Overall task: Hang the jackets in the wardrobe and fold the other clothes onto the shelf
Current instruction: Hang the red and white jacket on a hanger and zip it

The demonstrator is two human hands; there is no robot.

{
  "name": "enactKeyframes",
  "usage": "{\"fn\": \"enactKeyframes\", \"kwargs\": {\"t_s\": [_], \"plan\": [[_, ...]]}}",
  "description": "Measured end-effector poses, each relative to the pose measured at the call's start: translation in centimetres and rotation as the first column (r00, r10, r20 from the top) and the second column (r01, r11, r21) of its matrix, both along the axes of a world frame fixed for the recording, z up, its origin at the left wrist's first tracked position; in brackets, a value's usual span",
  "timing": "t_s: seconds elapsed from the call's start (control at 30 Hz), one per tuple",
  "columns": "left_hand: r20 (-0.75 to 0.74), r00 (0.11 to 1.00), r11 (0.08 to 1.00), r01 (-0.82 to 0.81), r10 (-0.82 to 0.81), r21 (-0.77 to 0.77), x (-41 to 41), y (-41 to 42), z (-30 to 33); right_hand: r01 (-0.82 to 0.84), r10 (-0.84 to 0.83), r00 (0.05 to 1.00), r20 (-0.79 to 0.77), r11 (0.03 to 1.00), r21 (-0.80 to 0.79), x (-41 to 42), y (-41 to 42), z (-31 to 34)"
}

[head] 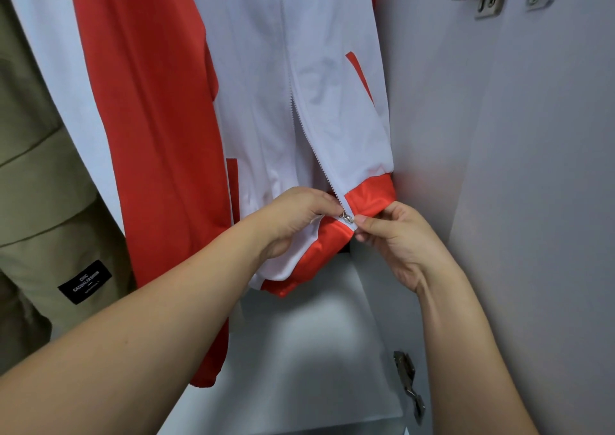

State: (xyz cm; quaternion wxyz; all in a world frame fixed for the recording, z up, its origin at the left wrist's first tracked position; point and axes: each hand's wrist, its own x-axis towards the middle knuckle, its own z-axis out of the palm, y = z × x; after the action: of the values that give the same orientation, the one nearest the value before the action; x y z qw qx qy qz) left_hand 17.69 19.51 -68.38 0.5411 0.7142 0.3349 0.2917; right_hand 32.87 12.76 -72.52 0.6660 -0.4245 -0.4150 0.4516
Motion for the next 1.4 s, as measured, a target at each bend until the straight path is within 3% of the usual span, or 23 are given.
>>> {"fn": "enactKeyframes", "kwargs": {"t_s": [0.17,0.23,0.33,0.43,0.6,0.83,1.03,1.13,1.3,1.4], "plan": [[-0.026,0.998,0.996,-0.062,0.064,0.064,-0.3,0.0,-0.2,0.002,-0.002,1.0,-0.008,1.0,-0.008,-0.1,0.1,-0.1],[-0.107,0.981,0.967,-0.134,0.16,0.219,-0.4,0.0,-0.6,0.025,-0.025,0.999,0.023,1.0,-0.019,-0.2,0.2,-0.2],[-0.27,0.899,0.774,-0.11,0.345,0.623,-0.7,0.0,-1.2,0.049,-0.047,0.995,0.084,0.998,-0.025,-0.6,0.5,-0.5],[-0.269,0.879,0.555,0.006,0.393,0.832,-1.3,0.0,-0.8,0.076,-0.075,0.995,0.07,0.997,-0.014,-0.8,0.9,-0.8],[-0.183,0.888,0.517,-0.07,0.423,0.853,-2.0,0.5,0.2,0.019,-0.016,0.996,0.084,0.999,-0.031,-0.8,1.2,-1.4],[-0.241,0.883,0.567,-0.034,0.403,0.823,-1.3,0.8,1.0,0.055,-0.05,0.984,0.173,0.998,-0.025,-1.6,2.1,-2.2],[-0.236,0.657,0.341,-0.034,0.716,0.94,-1.6,1.4,0.6,0.046,-0.048,0.985,0.168,0.999,0.014,-1.2,1.9,-3.3],[-0.143,0.581,0.241,-0.096,0.801,0.966,-2.3,2.0,1.5,0.033,-0.031,0.997,0.072,0.999,-0.016,-0.6,1.7,-4.0],[-0.193,0.724,0.287,-0.007,0.662,0.958,-1.2,0.7,2.6,-0.001,-0.002,0.992,-0.123,1.0,-0.025,-2.2,2.3,-3.6],[-0.103,0.721,0.183,-0.033,0.686,0.983,-0.8,0.0,3.7,0.088,-0.095,0.924,-0.371,0.995,-0.037,-3.0,2.6,-3.8]]}}
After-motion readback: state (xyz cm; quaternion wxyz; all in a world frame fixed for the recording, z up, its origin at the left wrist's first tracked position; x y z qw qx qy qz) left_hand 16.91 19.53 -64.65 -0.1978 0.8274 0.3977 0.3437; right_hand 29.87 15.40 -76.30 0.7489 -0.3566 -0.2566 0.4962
